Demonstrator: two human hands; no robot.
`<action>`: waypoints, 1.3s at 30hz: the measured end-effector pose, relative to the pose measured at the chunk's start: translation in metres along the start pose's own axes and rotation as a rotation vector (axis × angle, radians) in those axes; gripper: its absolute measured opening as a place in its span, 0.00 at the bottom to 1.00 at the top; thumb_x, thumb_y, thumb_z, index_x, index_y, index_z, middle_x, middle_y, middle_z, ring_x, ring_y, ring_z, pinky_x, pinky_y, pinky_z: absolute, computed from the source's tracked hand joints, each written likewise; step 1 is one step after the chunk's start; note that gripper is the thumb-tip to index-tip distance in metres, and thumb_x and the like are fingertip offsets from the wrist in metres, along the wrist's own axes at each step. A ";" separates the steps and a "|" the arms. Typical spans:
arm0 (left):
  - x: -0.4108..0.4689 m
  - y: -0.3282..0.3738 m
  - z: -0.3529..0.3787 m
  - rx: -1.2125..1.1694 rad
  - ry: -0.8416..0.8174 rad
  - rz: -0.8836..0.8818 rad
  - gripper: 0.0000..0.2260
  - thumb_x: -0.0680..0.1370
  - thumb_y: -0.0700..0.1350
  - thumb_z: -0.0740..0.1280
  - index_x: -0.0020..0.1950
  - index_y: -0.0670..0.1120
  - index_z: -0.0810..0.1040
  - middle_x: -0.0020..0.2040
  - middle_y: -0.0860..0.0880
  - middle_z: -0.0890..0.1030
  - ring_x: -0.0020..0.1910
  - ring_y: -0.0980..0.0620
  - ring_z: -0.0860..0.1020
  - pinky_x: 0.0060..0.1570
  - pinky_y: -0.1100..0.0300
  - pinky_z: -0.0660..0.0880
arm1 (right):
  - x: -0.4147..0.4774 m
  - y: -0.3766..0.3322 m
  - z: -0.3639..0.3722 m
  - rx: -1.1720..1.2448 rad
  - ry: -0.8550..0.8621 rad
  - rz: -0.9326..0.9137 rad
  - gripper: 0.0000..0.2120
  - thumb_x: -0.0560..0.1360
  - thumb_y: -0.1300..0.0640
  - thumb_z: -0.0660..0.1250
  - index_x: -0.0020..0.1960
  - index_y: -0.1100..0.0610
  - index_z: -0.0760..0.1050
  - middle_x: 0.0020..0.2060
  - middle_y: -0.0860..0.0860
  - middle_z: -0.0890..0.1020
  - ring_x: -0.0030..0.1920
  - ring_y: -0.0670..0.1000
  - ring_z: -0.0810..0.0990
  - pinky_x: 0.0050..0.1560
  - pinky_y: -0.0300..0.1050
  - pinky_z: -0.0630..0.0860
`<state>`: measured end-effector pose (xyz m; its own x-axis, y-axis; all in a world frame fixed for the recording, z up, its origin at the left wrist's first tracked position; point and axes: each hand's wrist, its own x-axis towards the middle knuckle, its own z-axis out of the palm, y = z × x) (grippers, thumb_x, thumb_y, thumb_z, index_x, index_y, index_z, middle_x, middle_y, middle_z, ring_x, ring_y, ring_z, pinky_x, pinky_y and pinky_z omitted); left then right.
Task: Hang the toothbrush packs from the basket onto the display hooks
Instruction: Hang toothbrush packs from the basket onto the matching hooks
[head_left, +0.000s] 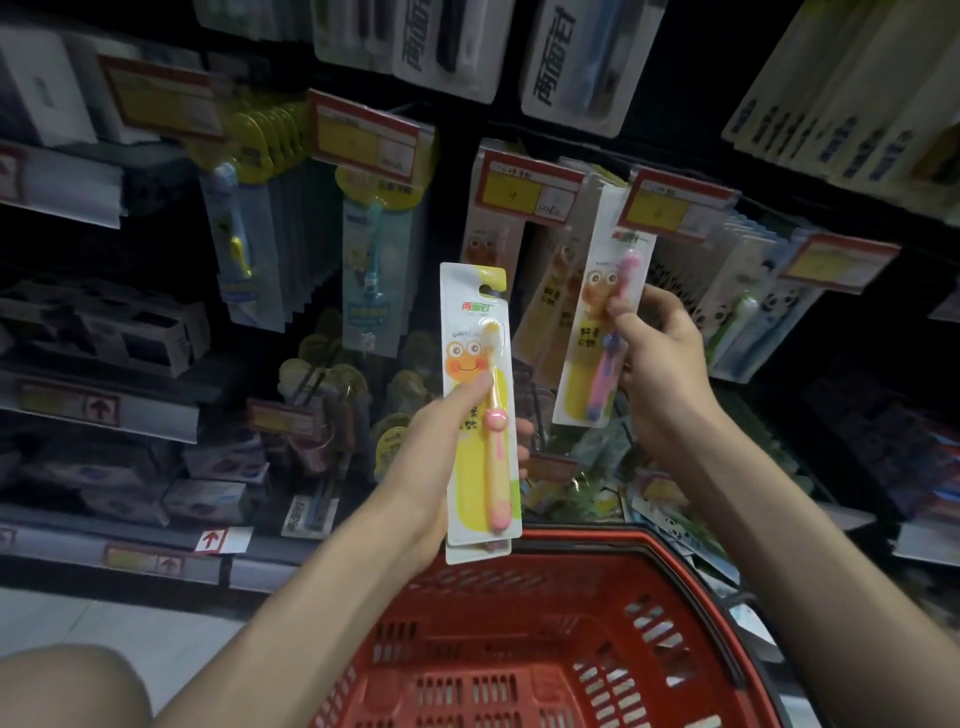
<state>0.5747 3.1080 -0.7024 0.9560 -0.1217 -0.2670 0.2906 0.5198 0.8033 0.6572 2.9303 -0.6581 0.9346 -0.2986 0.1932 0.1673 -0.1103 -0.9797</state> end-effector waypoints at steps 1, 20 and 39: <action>0.000 0.000 0.000 -0.004 0.000 0.001 0.17 0.83 0.53 0.65 0.62 0.41 0.82 0.43 0.42 0.84 0.39 0.44 0.81 0.51 0.46 0.79 | 0.002 0.001 0.002 0.007 0.006 0.005 0.06 0.82 0.53 0.68 0.59 0.50 0.78 0.55 0.52 0.86 0.60 0.59 0.83 0.64 0.68 0.77; -0.003 0.008 -0.008 0.051 -0.006 0.050 0.17 0.82 0.53 0.67 0.63 0.42 0.81 0.47 0.40 0.86 0.41 0.45 0.83 0.45 0.50 0.83 | 0.010 0.020 0.012 -0.058 0.063 0.008 0.11 0.85 0.48 0.62 0.62 0.54 0.69 0.48 0.46 0.78 0.48 0.43 0.77 0.44 0.38 0.71; 0.000 0.001 -0.002 0.055 -0.012 0.070 0.18 0.82 0.51 0.67 0.62 0.39 0.81 0.47 0.39 0.86 0.41 0.44 0.84 0.44 0.51 0.84 | -0.005 0.019 0.003 -0.163 0.057 -0.122 0.18 0.79 0.52 0.72 0.65 0.55 0.71 0.54 0.48 0.80 0.49 0.40 0.79 0.42 0.24 0.73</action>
<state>0.5755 3.1103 -0.7024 0.9743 -0.0971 -0.2034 0.2249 0.4799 0.8480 0.6572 2.9329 -0.6777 0.8905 -0.3260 0.3174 0.2213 -0.2992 -0.9282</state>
